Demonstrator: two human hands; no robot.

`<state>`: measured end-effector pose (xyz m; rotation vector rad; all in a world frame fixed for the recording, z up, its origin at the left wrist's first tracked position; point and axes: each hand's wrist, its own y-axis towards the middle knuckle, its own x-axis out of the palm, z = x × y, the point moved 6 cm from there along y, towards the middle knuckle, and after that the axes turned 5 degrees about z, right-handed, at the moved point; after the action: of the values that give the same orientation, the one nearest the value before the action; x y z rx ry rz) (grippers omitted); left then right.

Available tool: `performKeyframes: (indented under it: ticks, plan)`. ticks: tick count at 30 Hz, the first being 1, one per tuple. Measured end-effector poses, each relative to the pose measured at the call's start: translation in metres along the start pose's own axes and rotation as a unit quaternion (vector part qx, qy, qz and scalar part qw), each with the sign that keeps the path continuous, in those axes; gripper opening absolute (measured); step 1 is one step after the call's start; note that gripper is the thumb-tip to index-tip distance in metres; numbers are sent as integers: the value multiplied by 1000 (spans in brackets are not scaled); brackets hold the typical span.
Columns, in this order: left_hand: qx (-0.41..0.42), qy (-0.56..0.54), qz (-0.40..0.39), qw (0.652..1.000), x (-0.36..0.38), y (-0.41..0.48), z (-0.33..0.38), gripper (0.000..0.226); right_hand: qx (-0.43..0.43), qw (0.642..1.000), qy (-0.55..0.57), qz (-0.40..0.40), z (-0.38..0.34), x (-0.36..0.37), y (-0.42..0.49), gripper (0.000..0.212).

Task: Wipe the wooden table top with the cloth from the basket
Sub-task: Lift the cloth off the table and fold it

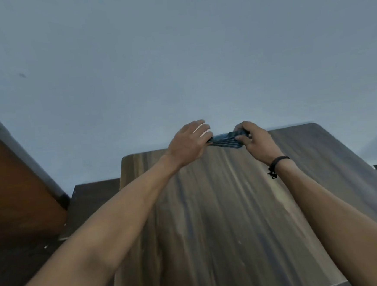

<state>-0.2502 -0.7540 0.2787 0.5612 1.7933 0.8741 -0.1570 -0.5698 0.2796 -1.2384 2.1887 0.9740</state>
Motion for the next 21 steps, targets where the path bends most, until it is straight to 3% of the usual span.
performKeyframes:
  ticks: [3, 6, 11, 16, 19, 21]
  plan:
    - [-79, -61, -17, 995, -6, 46, 21, 11, -40, 999, 3, 19, 5, -48, -2, 14]
    - [-211, -164, -57, 962, 3, 77, 46, 14, -45, 998, 31, 41, 18, -92, -8, 13]
    - [-390, -371, -45, 841, 36, 108, 84, 10, 45, 986, 149, 50, 53, -150, -14, 22]
    - [-427, -457, -23, 780, 59, 153, 107, 15, 109, 963, 244, 38, 83, -195, -11, 33]
    - [-440, -502, -25, 745, 79, 182, 116, 17, 133, 956, 248, 78, 99, -221, -8, 25]
    - [-460, -569, -49, 680, 98, 199, 131, 25, 153, 946, 259, 122, 112, -239, -6, 17]
